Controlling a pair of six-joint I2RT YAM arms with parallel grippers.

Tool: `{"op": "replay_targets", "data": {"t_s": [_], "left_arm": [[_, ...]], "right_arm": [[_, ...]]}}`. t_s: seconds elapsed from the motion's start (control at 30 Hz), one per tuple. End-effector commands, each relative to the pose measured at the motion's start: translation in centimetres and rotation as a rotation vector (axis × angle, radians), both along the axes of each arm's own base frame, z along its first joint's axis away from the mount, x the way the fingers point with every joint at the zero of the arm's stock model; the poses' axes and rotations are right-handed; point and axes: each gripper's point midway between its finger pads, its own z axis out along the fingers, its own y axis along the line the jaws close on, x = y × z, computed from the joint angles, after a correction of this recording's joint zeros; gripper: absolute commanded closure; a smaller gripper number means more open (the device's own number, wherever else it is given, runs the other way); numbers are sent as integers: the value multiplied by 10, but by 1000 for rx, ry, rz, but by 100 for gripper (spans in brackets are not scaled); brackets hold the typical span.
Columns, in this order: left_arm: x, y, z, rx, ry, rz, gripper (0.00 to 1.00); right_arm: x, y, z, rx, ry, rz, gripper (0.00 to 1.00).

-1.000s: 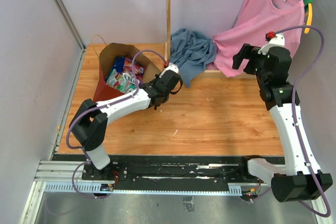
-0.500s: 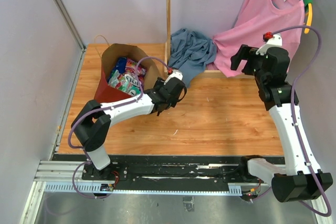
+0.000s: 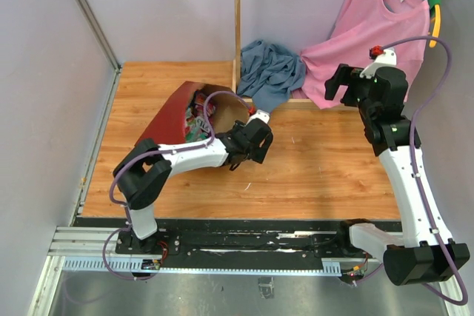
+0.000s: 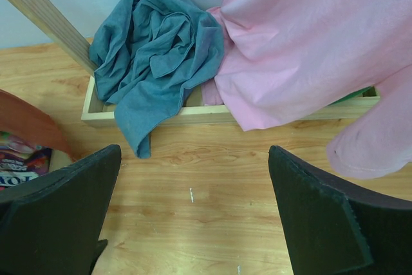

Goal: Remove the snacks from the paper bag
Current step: Adjust the paper bag at the center of the board.

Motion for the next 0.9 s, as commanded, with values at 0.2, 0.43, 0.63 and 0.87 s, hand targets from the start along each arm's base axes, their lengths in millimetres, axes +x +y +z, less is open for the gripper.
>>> {"op": "replay_targets", "data": {"t_s": [0.2,0.43,0.63,0.87], "left_arm": [[-5,-5,-59,42,49,16,11],[-5,-23,-49,-9,53,-21,11],[-17,-61,41,-159,-33,-142,1],[-88,-115,147,-361,-50,-428,0]], "right_arm": [[-7,7,-6,-27,12,31,1],[-8,7,-5,-25,7,31,1],[-8,8,-2,4,-14,28,1],[-11,4,1,67,-45,-27,2]]}}
